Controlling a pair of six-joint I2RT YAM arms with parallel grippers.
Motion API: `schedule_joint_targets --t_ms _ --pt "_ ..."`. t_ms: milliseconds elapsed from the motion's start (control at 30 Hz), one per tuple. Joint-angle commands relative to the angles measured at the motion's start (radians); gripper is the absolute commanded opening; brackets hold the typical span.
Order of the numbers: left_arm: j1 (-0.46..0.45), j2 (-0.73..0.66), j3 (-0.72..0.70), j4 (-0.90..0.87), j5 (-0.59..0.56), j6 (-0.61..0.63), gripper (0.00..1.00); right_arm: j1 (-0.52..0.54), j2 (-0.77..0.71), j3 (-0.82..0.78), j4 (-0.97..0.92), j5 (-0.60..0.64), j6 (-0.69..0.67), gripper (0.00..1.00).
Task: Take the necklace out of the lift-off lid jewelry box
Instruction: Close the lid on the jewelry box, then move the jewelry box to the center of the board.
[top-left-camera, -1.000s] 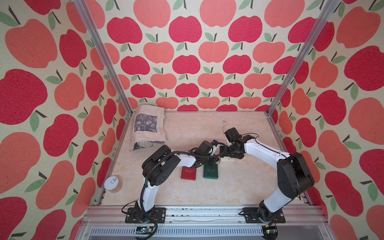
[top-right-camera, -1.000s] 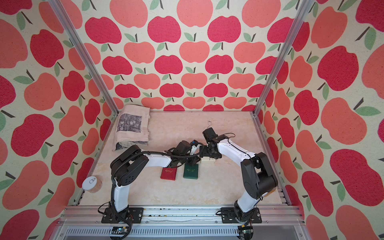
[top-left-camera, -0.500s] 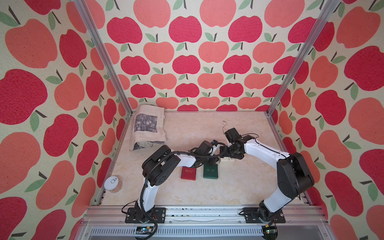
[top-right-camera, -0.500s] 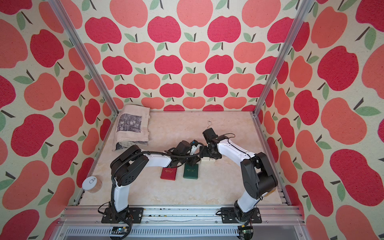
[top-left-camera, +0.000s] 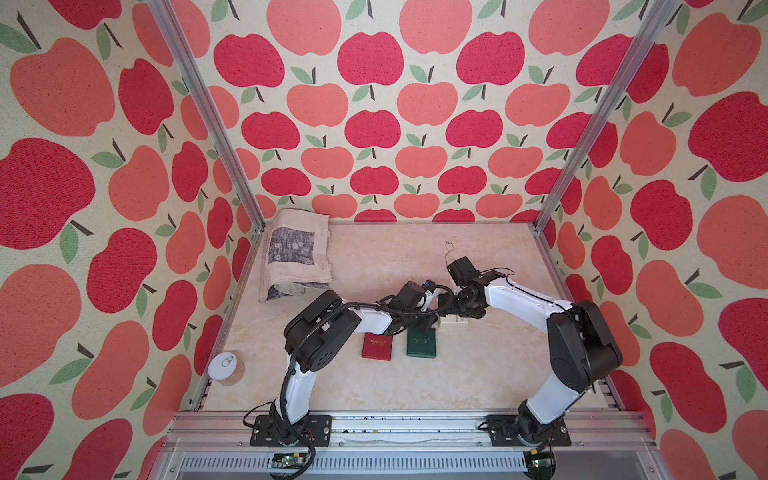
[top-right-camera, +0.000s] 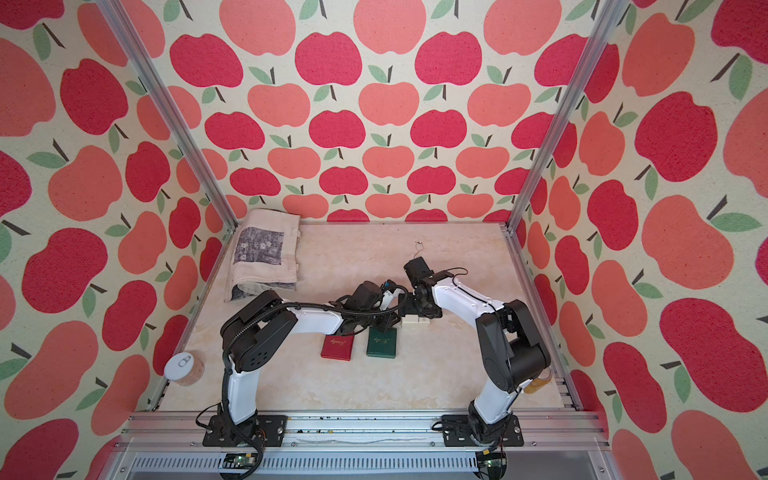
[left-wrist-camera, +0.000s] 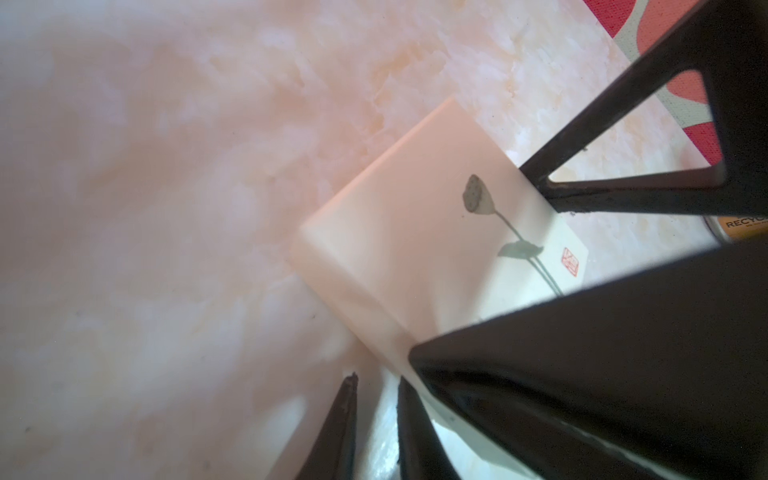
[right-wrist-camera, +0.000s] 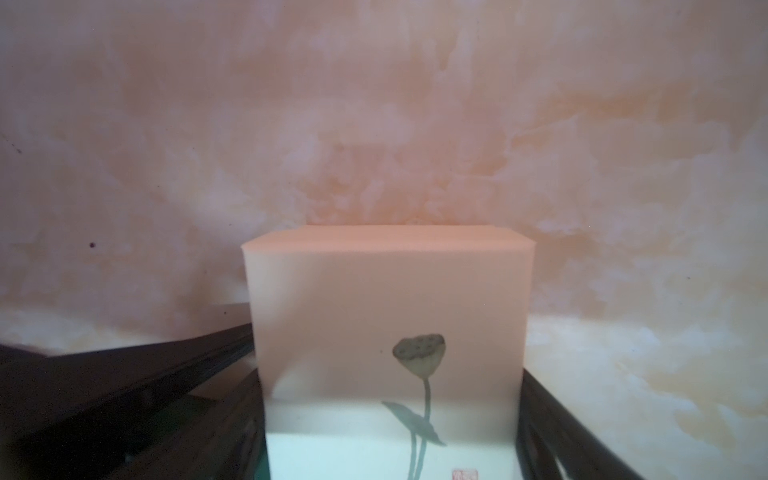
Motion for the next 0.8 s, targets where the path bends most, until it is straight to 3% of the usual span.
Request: schedule_joint_targets --t_ms 0,767 --pt "-0.003 -0.014 0.003 0.017 -0.021 0.007 0.24 0.027 0.051 0.011 0.013 -0.08 -0.01 0.83" --pt "0.079 -0.249 -0.189 0.026 -0.134 0.016 0.49 0.009 0.134 0.058 -0.07 0.13 -0.022 0.83"
